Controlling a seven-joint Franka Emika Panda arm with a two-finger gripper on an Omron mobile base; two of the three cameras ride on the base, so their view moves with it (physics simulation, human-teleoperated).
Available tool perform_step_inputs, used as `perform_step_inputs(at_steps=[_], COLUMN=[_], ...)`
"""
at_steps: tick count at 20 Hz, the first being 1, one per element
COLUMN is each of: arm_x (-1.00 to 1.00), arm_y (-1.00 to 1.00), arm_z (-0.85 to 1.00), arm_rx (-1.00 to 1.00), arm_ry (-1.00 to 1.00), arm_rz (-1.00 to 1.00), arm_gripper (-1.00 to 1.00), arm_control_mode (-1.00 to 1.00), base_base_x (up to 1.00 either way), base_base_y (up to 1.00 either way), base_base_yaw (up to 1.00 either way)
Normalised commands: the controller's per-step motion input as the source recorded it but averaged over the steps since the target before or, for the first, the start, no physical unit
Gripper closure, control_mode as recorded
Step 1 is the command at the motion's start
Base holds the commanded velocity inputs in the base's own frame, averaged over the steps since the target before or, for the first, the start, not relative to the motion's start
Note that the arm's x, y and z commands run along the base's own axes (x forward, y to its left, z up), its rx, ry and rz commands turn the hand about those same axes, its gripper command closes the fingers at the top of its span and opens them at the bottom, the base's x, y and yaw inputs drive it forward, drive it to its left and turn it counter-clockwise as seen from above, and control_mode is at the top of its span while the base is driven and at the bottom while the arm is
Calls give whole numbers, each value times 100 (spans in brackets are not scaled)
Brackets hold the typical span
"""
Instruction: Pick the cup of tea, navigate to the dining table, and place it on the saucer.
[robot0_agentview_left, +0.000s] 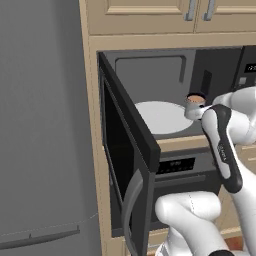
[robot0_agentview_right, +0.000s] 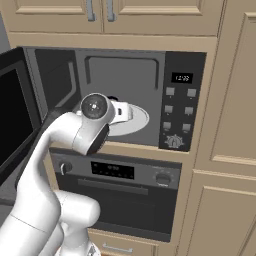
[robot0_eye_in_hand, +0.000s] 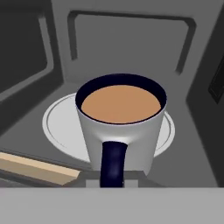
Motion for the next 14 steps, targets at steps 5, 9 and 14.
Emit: perform_step_inputs(at_steps=[5,9,14], arm_x=[-56,-46,-44], arm_y=[-3,-1,0], arm_z=[45,32,23], arm_rx=[0,0,0], arm_ry=[0,0,0], arm_rz=[7,7,7], arm_gripper=[100,100,100], arm_control_mode=[-100,-100,-100], base_base_x=[0,0,0], base_base_y=[0,0,0], base_base_yaw=[0,0,0])
